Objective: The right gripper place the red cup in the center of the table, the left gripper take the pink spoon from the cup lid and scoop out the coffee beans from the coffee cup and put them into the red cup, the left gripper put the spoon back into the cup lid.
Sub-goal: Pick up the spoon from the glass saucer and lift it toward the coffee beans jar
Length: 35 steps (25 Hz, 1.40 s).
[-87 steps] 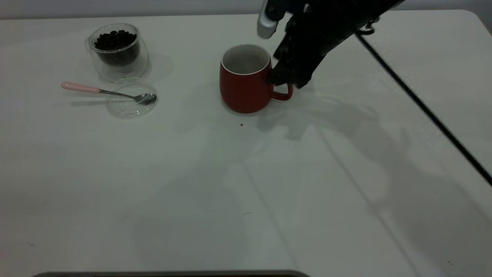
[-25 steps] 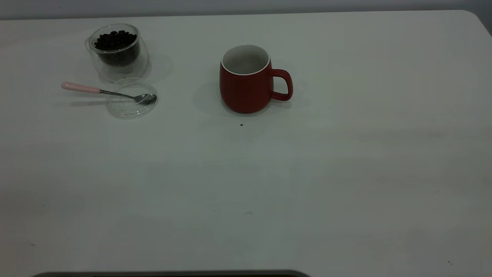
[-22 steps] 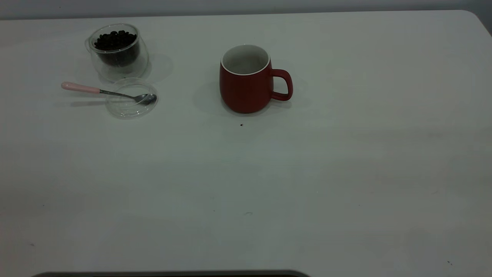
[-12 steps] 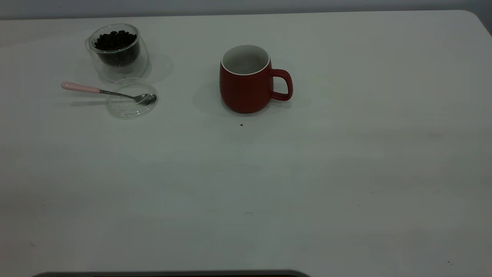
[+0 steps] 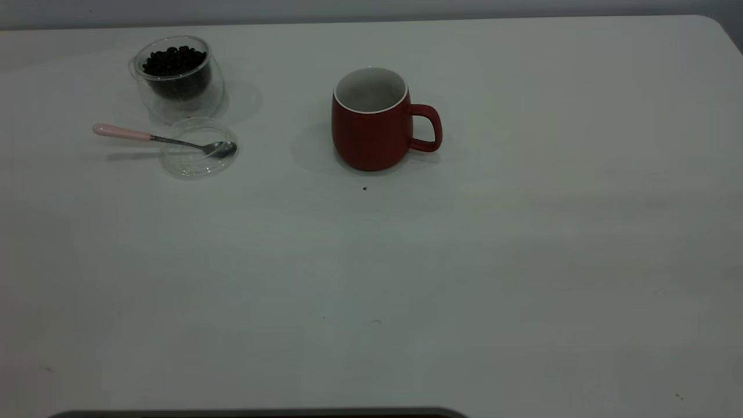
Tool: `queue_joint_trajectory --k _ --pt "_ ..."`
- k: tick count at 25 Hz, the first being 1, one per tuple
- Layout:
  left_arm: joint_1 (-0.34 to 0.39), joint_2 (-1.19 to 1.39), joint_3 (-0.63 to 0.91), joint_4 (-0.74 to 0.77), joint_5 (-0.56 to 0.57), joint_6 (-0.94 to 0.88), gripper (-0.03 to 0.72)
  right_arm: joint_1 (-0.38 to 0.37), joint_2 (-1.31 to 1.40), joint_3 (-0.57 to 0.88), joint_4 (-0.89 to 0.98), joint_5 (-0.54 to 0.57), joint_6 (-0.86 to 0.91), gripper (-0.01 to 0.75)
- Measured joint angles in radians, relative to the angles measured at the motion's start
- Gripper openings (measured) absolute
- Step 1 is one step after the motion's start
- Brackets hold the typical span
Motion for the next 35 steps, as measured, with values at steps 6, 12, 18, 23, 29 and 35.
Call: queue_joint_trajectory --k 6,12,18,23,29,35 --pt "0.000 0.460 -0.146 -0.001 -0.146 -0.030 0.432 0.000 0.000 0.000 0.000 0.000 -0.005 0.496" --pt "0.113 0.921 -0.371 -0.005 -0.210 -0.034 0.432 0.000 0.000 0.000 0.000 0.001 -0.005 0.496" --pt "0.303 1.308 -0.594 -0.076 -0.207 0.014 0.432 0.000 0.000 0.000 0.000 0.001 0.000 0.496" --pt "0.354 1.556 -0.761 -0.298 -0.193 0.289 0.432 0.000 0.000 0.000 0.000 0.001 -0.005 0.486" --pt "0.380 1.847 -1.050 -0.553 -0.046 0.623 0.435 0.000 0.000 0.000 0.000 0.001 -0.005 0.465" --pt "0.381 2.079 -1.345 -0.573 0.121 0.696 0.538 0.000 0.000 0.000 0.000 0.002 -0.005 0.445"
